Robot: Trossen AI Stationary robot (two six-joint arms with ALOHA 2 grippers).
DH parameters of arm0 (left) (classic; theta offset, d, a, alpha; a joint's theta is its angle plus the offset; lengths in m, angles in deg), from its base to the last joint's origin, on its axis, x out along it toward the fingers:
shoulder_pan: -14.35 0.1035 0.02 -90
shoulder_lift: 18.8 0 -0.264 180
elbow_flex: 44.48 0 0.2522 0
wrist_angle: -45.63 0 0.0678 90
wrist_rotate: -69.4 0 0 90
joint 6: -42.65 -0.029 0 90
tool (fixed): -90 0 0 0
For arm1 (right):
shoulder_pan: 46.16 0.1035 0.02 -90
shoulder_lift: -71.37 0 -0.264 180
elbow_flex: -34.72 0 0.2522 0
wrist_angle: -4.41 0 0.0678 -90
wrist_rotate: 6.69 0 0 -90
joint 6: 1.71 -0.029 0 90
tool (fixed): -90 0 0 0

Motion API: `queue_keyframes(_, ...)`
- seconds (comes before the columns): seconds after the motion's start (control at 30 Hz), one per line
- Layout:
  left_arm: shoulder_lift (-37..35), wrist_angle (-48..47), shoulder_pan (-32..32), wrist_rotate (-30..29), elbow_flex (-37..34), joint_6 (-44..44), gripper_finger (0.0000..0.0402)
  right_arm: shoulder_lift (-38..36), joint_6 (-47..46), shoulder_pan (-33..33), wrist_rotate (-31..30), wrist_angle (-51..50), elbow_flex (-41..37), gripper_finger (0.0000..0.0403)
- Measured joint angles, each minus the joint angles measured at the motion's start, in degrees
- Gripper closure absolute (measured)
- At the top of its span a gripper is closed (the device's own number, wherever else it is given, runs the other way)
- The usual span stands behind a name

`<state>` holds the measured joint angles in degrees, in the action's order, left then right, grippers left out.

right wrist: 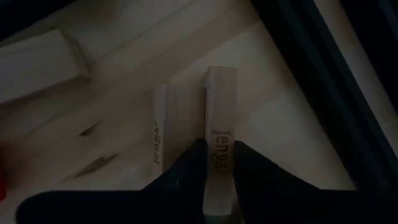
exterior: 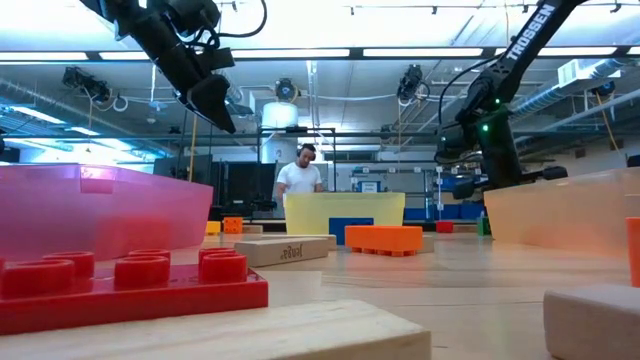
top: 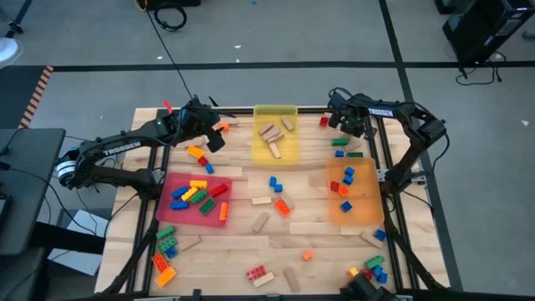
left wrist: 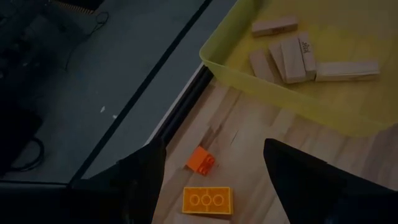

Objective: Sort blocks by size
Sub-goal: Put the wooden block into the yellow bin

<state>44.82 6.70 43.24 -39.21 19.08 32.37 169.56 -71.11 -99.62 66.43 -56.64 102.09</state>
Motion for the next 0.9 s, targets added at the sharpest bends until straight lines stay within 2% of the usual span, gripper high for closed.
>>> queue_keyframes(0.13, 0.0, 0.0, 0.0, 0.0, 0.0, 0.0, 0.0122, -0.7, 0.3, 0.7, 3.4, -0.8, -0.6, 0.0303)
queue_keyframes(0.37, 0.0, 0.0, 0.0, 0.0, 0.0, -0.1, 0.0122, -5.3, 0.8, 1.5, 2.4, -0.4, -0.3, 0.0324)
queue_keyframes(0.6, 0.0, 0.0, 0.0, 0.0, 0.0, -0.1, 0.0122, -9.5, 3.7, 1.9, 4.1, 0.8, -0.2, 0.0314)
queue_keyframes(0.73, 0.0, 0.0, 0.0, 0.0, 0.0, -0.1, 0.0122, -13.5, 6.8, 4.6, 4.8, 5.6, -0.2, 0.0321)
queue_keyframes(0.9, 0.0, 0.1, 0.0, 0.0, 0.0, -0.2, 0.0122, -18.9, 12.3, 9.4, 4.8, 16.3, 0.6, 0.0324)
